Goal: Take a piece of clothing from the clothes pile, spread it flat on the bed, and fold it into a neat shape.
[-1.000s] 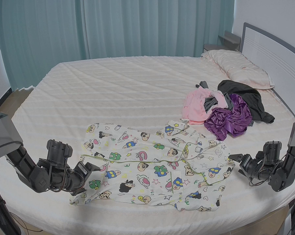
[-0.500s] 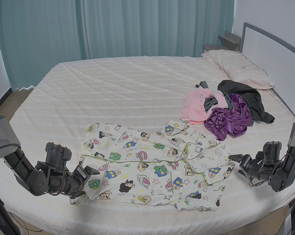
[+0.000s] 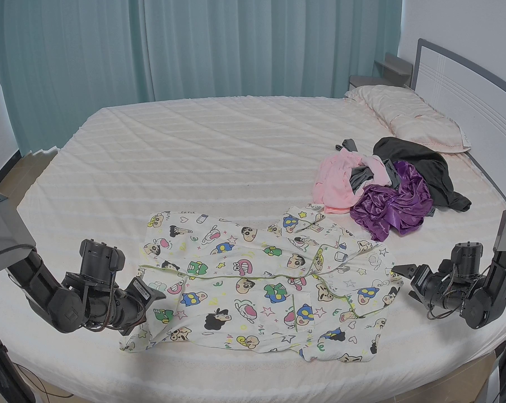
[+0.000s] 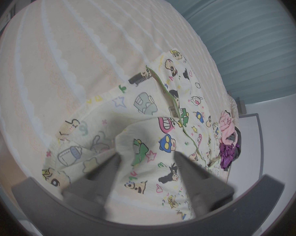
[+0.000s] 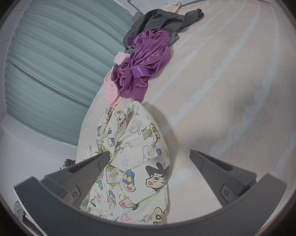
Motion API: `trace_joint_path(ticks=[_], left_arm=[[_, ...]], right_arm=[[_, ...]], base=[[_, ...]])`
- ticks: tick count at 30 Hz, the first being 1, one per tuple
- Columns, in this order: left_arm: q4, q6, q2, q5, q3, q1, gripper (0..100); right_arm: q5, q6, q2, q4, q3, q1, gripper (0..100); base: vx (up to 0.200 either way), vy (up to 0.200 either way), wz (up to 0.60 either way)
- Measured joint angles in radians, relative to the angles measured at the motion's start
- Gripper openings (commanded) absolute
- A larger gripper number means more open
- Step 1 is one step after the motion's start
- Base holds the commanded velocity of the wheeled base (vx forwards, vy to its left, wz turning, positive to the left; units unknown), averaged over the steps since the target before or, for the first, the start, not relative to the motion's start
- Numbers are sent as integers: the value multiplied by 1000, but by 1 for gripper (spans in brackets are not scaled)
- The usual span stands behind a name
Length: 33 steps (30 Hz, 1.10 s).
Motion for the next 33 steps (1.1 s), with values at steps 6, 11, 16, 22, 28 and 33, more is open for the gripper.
trace_joint_path(ticks=[6, 11, 16, 22, 28, 33], left_arm=[[39, 2, 18, 22, -10, 0, 0], [87, 5, 7, 30, -48, 17, 0], [101, 57, -37, 35, -102, 74, 0], [99, 178, -53, 34, -135, 149, 0], [93, 199, -21, 30, -153, 207, 0], [73, 202, 10, 28, -163, 237, 0]], right_arm=[[0, 0, 0, 0, 0, 0, 100], [0, 0, -1, 0, 0, 0, 100], [0, 0, -8, 0, 0, -1, 100], [0, 0, -13, 1, 0, 0, 100], [0, 0, -15, 1, 0, 0, 100], [0, 0, -15, 1, 0, 0, 100]], base=[[0, 0, 0], [0, 0, 0], [0, 0, 0], [0, 0, 0], [0, 0, 0], [0, 0, 0]])
